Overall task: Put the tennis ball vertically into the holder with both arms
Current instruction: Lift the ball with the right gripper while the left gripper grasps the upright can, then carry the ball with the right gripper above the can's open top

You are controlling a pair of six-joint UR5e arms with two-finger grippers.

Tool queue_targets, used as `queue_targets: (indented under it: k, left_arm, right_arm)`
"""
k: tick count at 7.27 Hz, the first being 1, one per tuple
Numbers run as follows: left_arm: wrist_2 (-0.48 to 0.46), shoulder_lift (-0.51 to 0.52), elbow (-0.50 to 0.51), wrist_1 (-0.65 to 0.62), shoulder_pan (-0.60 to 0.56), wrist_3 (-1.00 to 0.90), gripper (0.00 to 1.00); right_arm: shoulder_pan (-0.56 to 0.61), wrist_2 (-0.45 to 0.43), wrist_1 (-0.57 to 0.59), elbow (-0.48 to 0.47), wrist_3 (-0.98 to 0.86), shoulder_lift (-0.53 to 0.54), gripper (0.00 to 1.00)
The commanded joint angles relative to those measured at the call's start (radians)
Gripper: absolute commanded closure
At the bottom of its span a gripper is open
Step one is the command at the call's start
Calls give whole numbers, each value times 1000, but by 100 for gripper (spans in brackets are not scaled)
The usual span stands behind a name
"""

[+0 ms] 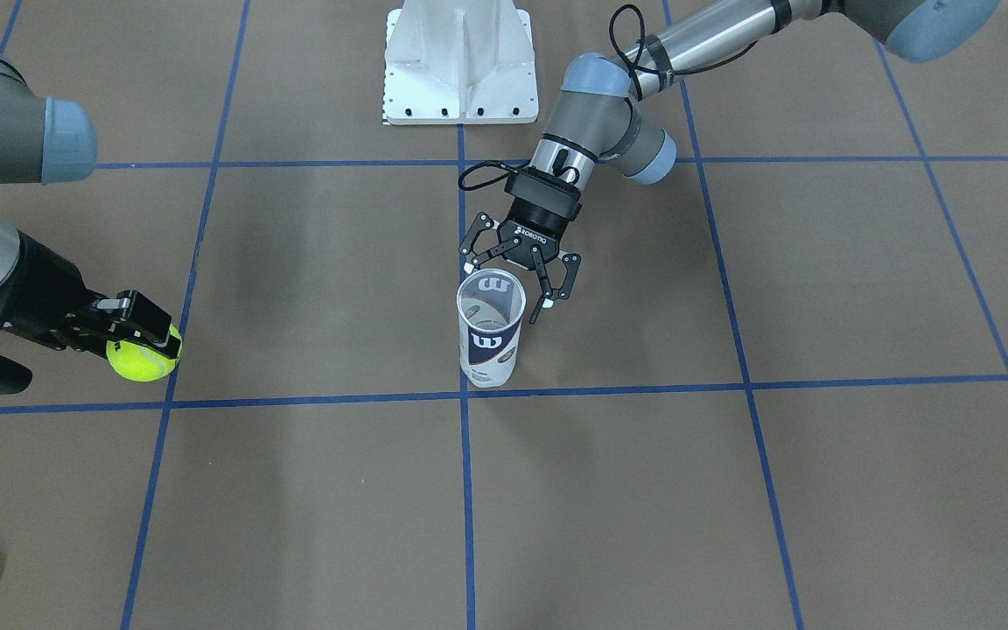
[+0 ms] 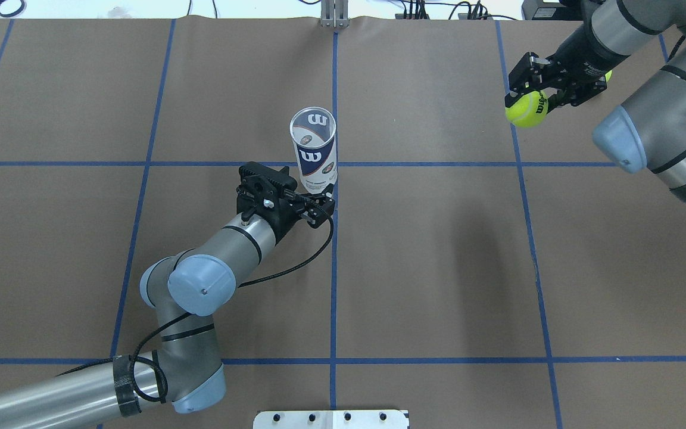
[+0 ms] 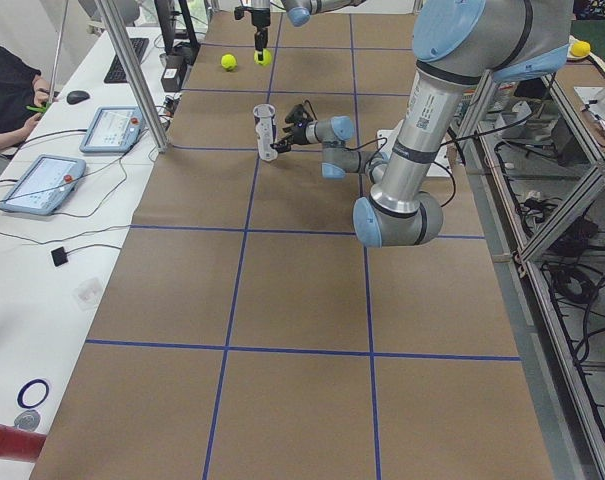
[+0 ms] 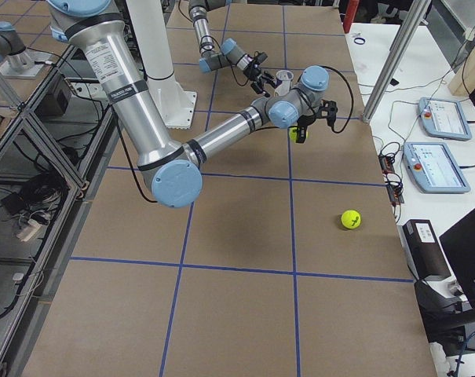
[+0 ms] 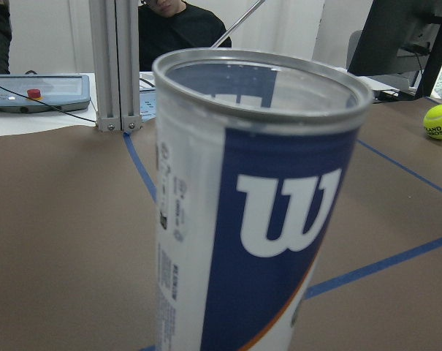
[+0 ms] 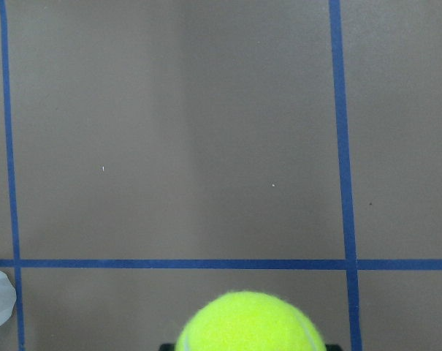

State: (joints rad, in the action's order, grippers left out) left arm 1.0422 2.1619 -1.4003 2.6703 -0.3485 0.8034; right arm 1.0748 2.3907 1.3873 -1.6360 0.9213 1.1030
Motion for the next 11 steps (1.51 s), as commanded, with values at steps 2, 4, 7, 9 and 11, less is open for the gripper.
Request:
queue_targets:
  k: [2, 4, 7, 9, 11]
  left_arm:
    - [-2, 55, 78, 0, -16, -1, 1]
    - [-2, 56, 95, -1, -39, -1, 1]
    - [-1, 65, 96, 0, -41, 0, 1]
    - [-1, 79, 103, 0, -37, 2, 1]
    - [-1, 105, 132, 0, -37, 0, 1]
  right_arm:
    - [-18, -5, -1, 2, 21, -20, 100]
    - [-33, -16, -1, 10, 25, -37, 100]
    - [-39, -15, -1, 10, 25, -43, 100]
    - [-39, -15, 1, 8, 33, -55, 100]
    - [-50, -16, -1, 13, 76, -84, 100]
